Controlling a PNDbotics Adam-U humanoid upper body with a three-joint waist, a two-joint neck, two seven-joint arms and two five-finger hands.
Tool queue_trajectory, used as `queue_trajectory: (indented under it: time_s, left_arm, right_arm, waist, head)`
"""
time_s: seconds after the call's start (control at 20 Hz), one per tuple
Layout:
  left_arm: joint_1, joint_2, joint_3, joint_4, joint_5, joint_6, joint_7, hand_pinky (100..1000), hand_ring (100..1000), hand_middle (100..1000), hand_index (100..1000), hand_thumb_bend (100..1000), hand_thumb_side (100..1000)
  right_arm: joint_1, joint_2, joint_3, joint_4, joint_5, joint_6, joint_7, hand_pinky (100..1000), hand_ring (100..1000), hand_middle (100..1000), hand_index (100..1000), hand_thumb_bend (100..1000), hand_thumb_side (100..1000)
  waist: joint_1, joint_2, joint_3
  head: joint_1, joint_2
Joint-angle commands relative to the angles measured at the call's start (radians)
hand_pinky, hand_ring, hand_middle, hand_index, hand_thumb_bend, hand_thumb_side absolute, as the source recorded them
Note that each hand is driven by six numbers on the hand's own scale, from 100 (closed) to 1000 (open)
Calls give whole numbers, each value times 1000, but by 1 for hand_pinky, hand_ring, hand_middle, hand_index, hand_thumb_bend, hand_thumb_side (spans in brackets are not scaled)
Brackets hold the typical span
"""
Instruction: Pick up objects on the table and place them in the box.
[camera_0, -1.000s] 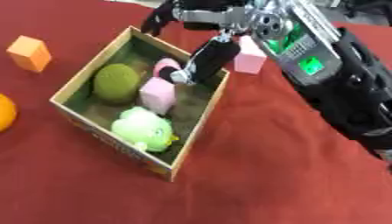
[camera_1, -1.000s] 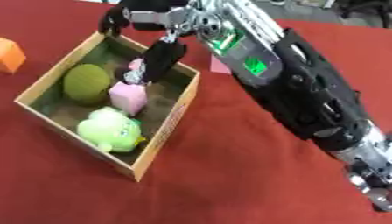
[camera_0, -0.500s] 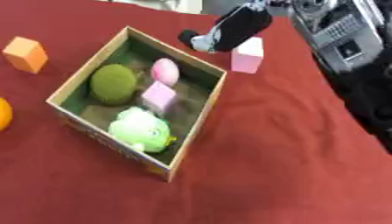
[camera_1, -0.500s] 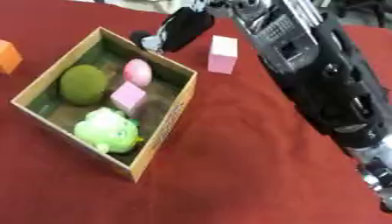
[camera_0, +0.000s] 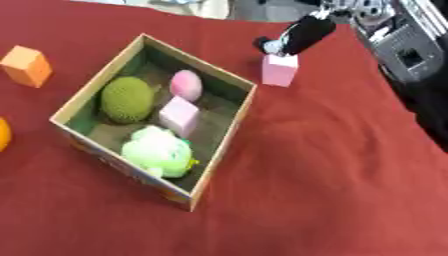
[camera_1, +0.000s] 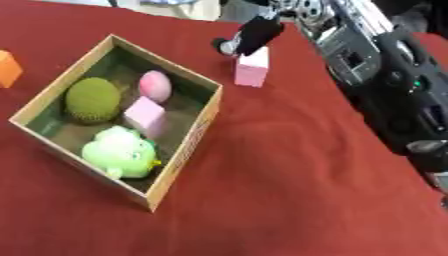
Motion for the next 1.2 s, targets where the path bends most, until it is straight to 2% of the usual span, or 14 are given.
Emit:
queue_trajectory:
  time_s: [0.05,0.4,0.7,1.1,1.2]
  left_arm:
    - [-7,25,16,-14,-2,-1,2,832,746,718,863,532,846]
    - [-7,23,17,-14,-2,0,2,831,746,718,863,531,846]
    - [-8,20,14,-14,0,1,-2,830,745,717,862,530,846]
    - [-7,17,14,-14,0,3,-4,829,744,716,862,530,845]
    - [-8,16,14,-14,0,3,-5,828,743,715,861,530,846]
  right_arm:
    - [-12,-33,-20,44,8,-9,-10,917,923,820,932,302,349]
    - [-21,-14,-24,152,-18,-27,-12,922,928,826,933,298,356]
    - [-36,3,-26,220,-2,-24,-3,935,937,837,950,382,318]
    - [-43,20,-33,300,25,-52,14,941,943,844,955,395,325]
    - [-45,22,-32,318,36,-54,19,942,945,847,957,423,315]
  waist:
    - [16,-1,-1]
    - [16,3,2]
    - [12,7,3]
    - [9,12,6]
    - [8,13,6]
  head:
    - [-2,-15]
    - [-1,-20]
    - [-1,-25]
    - [1,-29]
    - [0,-30]
